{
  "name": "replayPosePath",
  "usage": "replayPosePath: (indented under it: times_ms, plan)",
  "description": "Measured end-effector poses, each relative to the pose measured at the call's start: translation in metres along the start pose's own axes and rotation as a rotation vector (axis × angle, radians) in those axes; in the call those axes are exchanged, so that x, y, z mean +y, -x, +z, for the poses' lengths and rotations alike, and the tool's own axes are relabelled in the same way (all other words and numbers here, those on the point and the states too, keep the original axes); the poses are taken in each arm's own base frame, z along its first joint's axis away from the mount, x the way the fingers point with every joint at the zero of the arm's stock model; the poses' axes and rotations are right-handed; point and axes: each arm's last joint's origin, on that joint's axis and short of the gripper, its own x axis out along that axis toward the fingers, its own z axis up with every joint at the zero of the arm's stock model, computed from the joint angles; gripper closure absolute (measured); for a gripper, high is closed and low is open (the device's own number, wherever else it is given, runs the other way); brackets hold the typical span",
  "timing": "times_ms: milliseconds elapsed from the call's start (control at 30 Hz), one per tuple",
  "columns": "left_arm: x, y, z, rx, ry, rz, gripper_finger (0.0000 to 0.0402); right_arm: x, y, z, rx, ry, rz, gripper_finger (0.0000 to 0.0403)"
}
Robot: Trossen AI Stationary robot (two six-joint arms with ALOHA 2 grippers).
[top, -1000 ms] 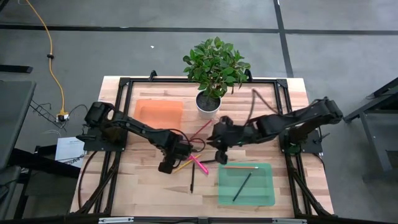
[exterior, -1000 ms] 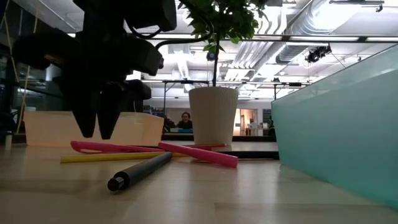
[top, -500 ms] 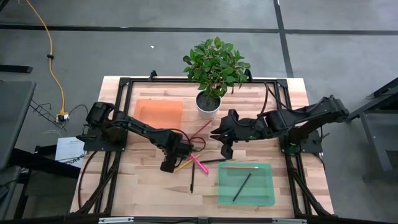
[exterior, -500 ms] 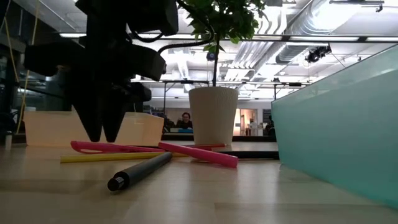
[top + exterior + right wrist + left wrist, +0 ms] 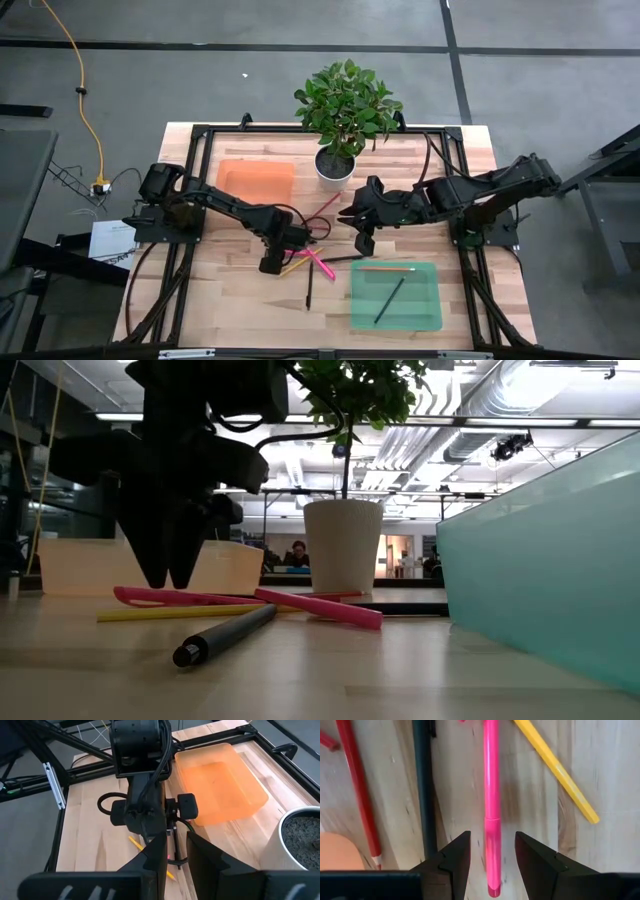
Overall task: Sort pens & pencils
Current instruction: Put the left pink pen into the orange bin
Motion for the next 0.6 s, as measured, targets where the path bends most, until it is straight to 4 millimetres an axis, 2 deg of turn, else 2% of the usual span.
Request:
replayPosePath:
  times_ms: [600]
  plan:
    - [0.0005, -0.0084, 0.0003, 0.031, 0.009, 0.008, 0.0259, -0.0003, -0.0001, -0.0008, 0.008, 0.013, -0.003, 0.0339]
